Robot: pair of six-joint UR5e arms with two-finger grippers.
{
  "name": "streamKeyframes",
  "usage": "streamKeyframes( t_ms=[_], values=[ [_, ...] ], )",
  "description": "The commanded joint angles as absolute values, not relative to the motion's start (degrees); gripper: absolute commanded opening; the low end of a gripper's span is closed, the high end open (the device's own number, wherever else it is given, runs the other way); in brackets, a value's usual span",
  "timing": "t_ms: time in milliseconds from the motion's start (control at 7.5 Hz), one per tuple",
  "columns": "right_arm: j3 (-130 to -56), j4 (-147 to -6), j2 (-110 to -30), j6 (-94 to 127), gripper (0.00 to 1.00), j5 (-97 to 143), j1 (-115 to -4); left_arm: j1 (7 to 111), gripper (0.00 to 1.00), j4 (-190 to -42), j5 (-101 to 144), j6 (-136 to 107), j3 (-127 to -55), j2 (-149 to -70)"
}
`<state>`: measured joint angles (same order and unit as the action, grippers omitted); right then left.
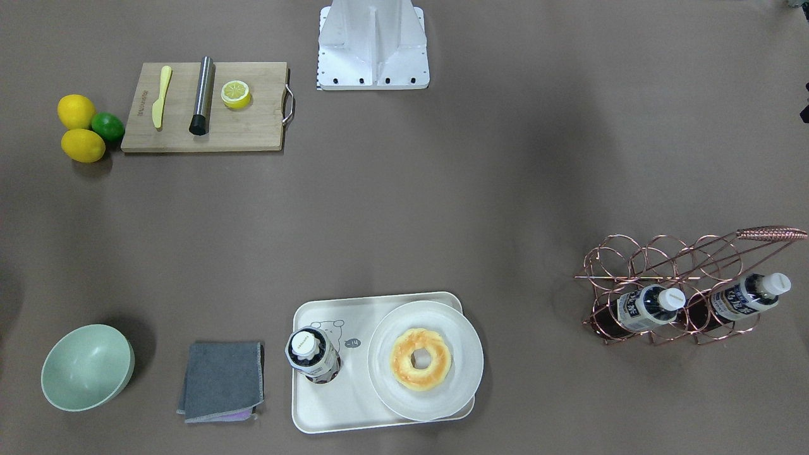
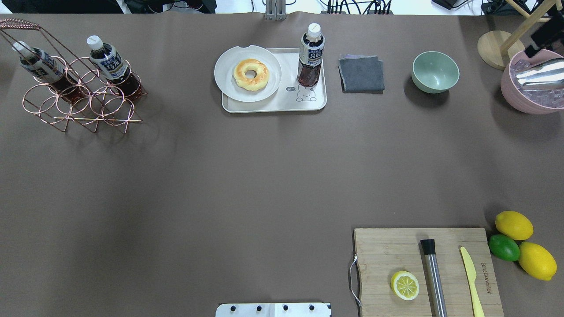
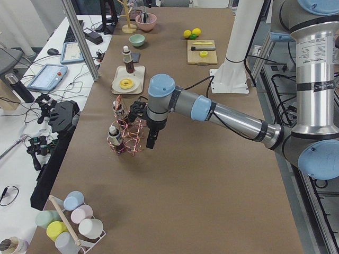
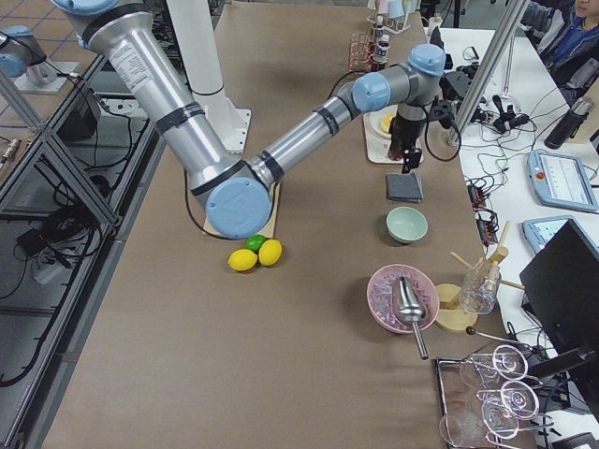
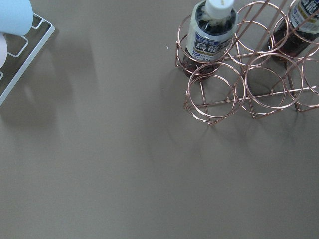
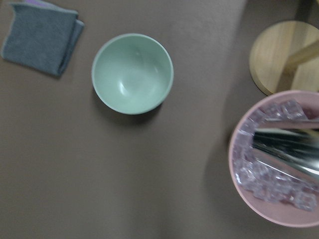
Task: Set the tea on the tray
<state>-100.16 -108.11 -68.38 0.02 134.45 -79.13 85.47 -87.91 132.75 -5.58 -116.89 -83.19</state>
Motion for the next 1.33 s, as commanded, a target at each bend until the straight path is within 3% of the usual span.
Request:
streamKeyframes(
  t_ms=[0,400,1200],
  values=[
    [-101.51,-108.19,-80.39,-15.17,1.00,134.83,-87.60,86.48,0.97,-88.51,133.67,-5.27,-115.31,-79.38],
    [-101.87,-108.11,-84.28,-17.75,1.00,132.89,-88.68,90.70,0.97,-91.31,138.75,3.25,-110.05,-78.05],
    [-103.62,-108.11,-86.13,-18.63,1.00,132.89,-88.16,90.26,0.97,-92.02,133.42,-0.44,-110.66,-77.79]
  ],
)
